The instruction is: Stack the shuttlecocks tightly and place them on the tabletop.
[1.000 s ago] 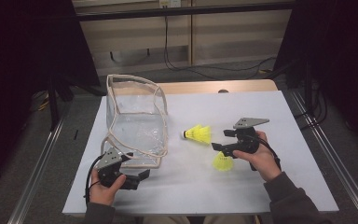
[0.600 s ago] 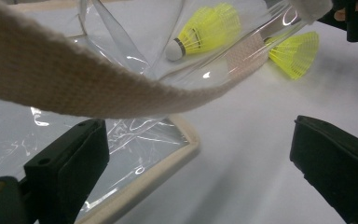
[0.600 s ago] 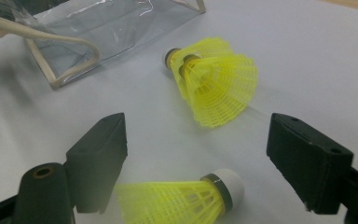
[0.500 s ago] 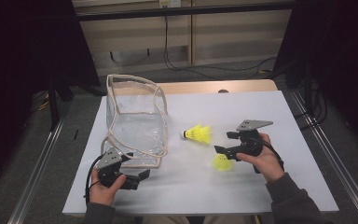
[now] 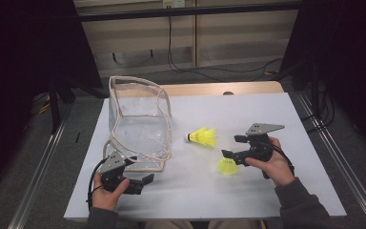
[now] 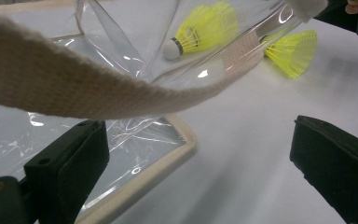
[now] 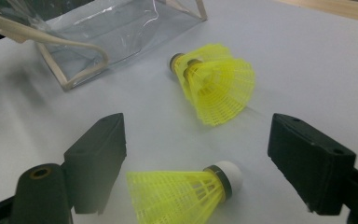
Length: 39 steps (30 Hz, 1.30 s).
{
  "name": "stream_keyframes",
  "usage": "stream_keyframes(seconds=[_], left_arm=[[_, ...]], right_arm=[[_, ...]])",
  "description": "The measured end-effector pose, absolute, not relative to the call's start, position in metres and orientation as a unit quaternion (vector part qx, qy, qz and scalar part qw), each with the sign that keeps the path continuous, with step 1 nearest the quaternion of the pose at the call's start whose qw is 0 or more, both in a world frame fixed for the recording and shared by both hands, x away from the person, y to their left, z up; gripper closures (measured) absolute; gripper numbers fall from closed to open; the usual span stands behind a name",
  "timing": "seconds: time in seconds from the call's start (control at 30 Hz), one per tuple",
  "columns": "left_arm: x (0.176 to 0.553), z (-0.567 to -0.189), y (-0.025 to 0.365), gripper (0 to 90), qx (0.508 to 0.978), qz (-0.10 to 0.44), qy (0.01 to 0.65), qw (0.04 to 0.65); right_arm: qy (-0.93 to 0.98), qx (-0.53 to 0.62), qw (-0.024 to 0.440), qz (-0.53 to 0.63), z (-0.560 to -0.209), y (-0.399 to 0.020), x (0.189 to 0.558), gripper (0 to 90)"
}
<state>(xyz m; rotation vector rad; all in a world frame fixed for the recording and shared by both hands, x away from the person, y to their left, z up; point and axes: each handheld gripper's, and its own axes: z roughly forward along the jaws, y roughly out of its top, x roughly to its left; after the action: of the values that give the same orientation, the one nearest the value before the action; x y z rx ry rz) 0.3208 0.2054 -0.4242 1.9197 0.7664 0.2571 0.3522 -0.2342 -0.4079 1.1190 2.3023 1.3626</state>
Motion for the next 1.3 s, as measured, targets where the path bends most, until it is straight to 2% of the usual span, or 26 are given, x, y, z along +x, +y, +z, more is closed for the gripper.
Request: stream_keyframes(seconds=[0.23,0.43,0.77,1.0,1.3], left_arm=[[0.321,-0.423,0.206,4.6,0.795,0.109,0.318,0.505],[0.321,-0.423,0.205,4.6,0.795,0.108,0.318,0.505],[0.32,-0.422,0.206,4.6,0.794,0.111,0.318,0.507],[0.32,-0.422,0.206,4.6,0.794,0.11,0.318,0.506],[0.319,-0.422,0.206,4.6,0.792,0.11,0.32,0.509]], right_arm=[[0.793,0.38,0.11,0.463,-0.409,-0.233,0.35,18.4],[0.795,0.375,0.109,0.464,-0.408,-0.234,0.348,23.9],[0.803,0.351,0.1,0.471,-0.406,-0.235,0.344,49.2],[0.802,0.346,0.089,0.479,-0.406,-0.235,0.342,59.9],[0.8,0.338,0.07,0.492,-0.408,-0.237,0.338,78.9]])
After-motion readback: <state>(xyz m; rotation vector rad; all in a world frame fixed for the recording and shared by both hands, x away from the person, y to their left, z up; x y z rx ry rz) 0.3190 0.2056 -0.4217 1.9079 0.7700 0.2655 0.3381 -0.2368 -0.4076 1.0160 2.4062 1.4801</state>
